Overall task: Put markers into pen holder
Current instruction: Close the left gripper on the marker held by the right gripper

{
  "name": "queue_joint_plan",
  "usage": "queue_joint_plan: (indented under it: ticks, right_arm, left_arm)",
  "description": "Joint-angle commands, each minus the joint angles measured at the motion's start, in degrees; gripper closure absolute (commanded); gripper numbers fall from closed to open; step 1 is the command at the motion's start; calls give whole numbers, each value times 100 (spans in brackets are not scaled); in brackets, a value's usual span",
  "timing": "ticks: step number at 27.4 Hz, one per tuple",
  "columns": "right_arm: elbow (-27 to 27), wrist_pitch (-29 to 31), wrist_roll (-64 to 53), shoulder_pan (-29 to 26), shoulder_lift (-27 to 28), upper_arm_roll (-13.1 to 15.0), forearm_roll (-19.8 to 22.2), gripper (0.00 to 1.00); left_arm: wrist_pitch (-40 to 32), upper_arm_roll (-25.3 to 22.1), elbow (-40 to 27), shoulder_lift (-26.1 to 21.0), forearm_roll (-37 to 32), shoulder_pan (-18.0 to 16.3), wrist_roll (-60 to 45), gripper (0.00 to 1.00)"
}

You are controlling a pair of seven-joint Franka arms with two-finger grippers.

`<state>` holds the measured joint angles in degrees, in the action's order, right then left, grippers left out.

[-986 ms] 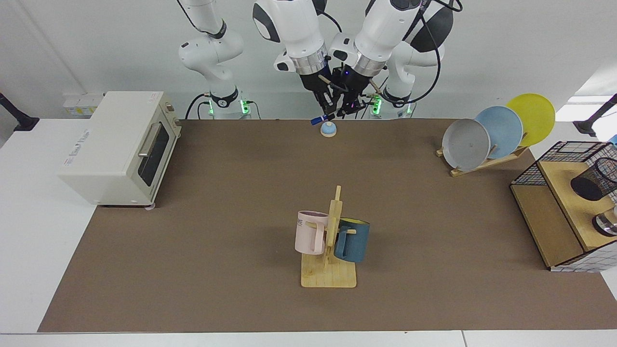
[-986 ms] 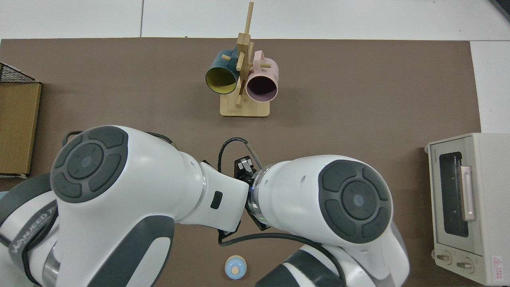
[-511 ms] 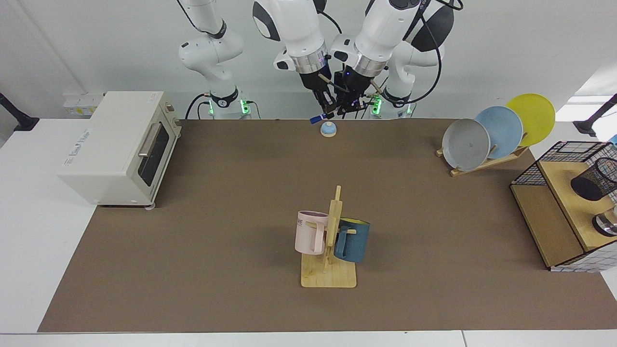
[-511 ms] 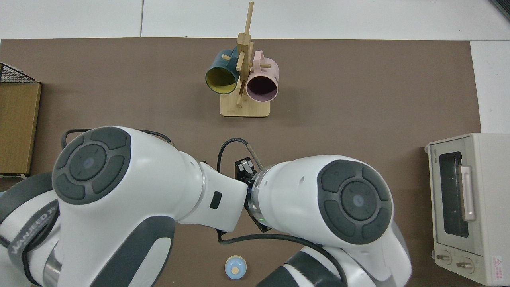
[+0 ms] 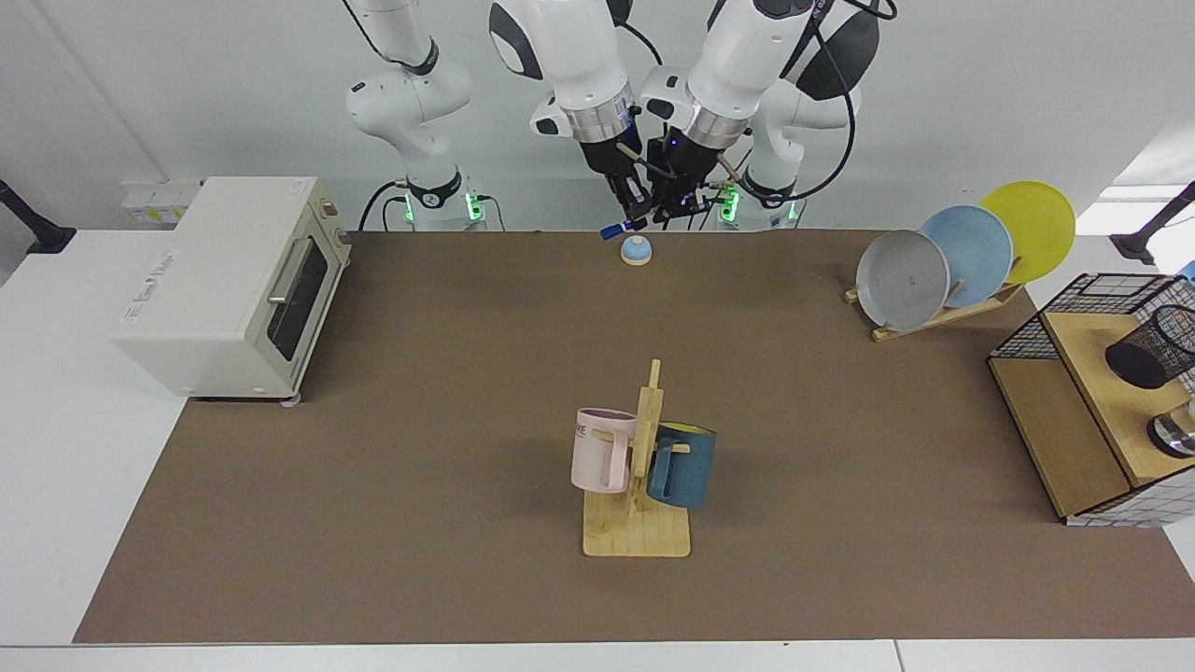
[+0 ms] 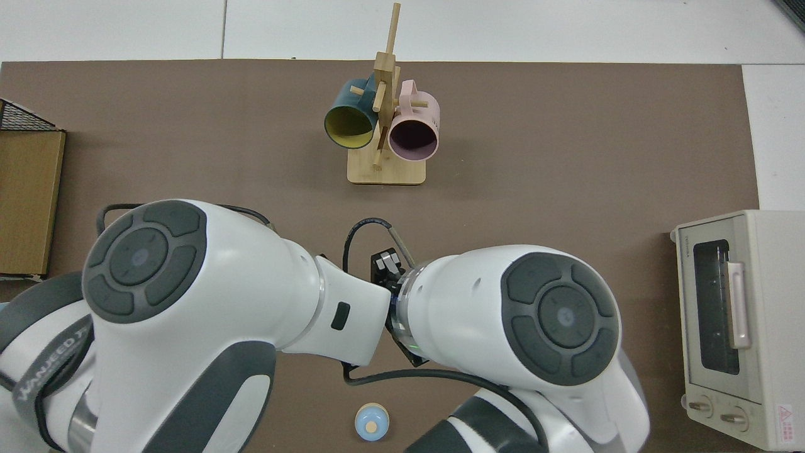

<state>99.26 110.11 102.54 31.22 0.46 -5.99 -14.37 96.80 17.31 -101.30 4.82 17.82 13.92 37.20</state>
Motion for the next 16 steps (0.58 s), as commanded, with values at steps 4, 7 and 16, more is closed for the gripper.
queue_joint_plan:
  ticks: [4, 7, 16]
  right_arm:
    - [-144, 195, -121, -72, 112, 19, 92, 7]
    - [-144, 186, -138, -73, 103, 28, 118, 0]
    - [-135, 160, -428, -73, 16, 37, 110, 0]
  left_arm:
    - [-126, 18, -197, 204, 37, 58, -126, 100]
    - [-126, 18, -197, 204, 37, 58, -126, 100]
    - [-126, 9, -197, 204, 37, 50, -135, 100]
